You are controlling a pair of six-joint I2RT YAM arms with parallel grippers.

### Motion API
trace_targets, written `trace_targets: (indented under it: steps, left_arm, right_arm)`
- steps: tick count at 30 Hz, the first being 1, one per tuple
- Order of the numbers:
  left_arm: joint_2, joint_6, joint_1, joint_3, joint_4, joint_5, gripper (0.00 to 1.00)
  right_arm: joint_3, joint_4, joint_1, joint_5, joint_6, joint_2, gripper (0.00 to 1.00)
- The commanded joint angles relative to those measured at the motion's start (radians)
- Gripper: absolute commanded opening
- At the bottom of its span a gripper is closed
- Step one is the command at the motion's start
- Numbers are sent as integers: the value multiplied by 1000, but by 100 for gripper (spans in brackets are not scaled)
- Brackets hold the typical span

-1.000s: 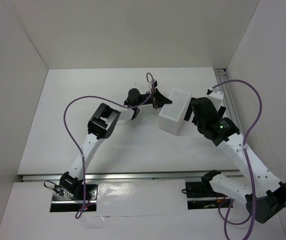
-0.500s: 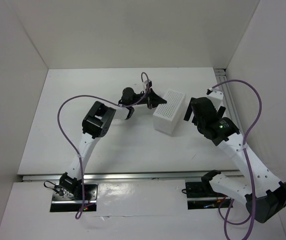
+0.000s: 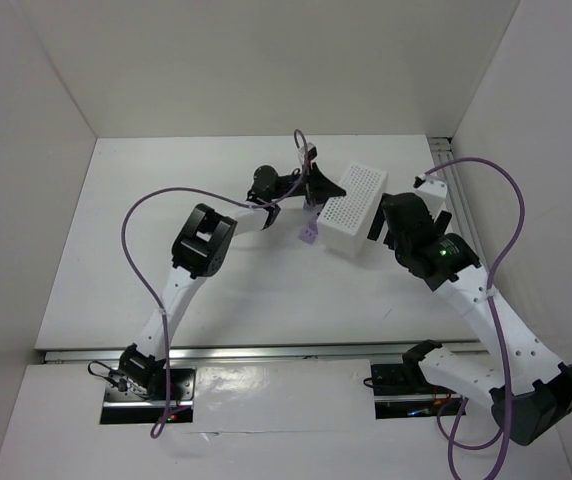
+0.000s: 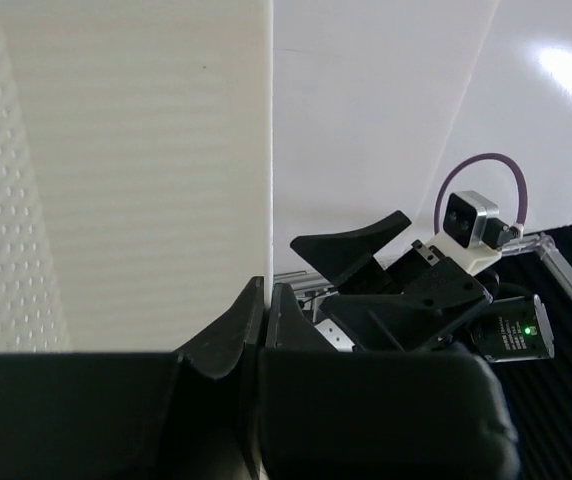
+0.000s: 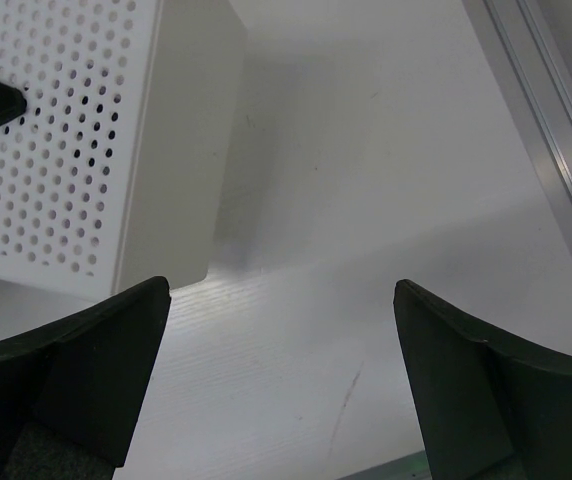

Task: Build the wood block tower

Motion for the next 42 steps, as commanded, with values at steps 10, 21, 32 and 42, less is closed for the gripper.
trace_targets:
  steps: [10, 21, 32, 42]
  left_arm:
    - [-53, -255, -24, 23, 569, 1, 0]
    - [-432, 258, 2, -73, -48, 307, 0]
    - [-745, 1583, 308, 60, -1902, -220, 0]
    - [-681, 1664, 380, 69, -2137, -1064, 0]
  right_arm:
    - [77, 18, -5, 6, -19, 40, 100]
    - [282, -40, -5, 15, -38, -12, 100]
    - [260, 48, -5, -78, -67, 35, 100]
    - [197, 180, -5, -266, -67, 265, 100]
